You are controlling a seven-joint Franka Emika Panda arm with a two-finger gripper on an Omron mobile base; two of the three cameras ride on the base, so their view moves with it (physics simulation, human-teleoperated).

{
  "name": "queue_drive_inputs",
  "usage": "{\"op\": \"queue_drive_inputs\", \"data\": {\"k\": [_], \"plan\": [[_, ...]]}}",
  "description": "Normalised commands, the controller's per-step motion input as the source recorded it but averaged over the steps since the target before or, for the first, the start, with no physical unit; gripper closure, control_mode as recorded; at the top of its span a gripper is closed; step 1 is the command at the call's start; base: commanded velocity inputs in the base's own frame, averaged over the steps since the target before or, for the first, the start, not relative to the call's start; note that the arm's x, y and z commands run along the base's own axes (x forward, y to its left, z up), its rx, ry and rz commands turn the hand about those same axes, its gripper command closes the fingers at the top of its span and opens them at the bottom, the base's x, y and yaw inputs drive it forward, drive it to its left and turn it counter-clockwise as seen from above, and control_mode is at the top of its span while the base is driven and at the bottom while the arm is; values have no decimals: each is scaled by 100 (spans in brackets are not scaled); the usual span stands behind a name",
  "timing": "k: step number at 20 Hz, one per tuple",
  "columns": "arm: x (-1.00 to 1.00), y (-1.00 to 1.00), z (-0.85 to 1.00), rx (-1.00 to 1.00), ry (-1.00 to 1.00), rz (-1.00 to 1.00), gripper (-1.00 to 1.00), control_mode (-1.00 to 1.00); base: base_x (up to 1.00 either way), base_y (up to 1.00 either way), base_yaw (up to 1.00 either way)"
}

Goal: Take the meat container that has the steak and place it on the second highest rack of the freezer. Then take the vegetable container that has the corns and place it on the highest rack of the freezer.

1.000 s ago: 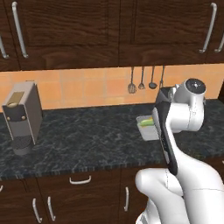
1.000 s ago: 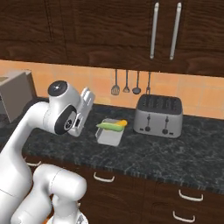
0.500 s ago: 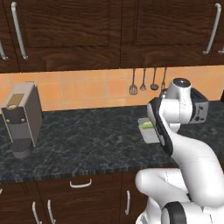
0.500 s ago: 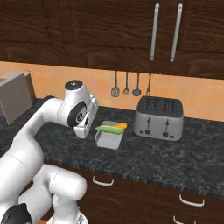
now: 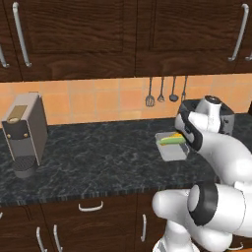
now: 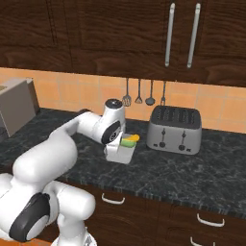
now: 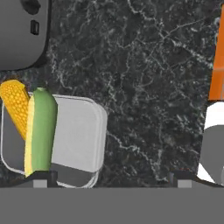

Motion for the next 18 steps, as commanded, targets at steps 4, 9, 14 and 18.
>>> {"op": "queue_drive_inputs", "data": {"k": [4, 9, 14, 18], "plan": [[12, -13, -69, 0, 22, 13, -100, -100, 0, 0, 0], [26, 1, -49, 0, 17, 7, -100, -100, 0, 0, 0], [47, 10, -22, 2, 0, 0, -100, -100, 0, 0, 0], [43, 9, -47, 0, 5, 0, -100, -100, 0, 0, 0]]}}
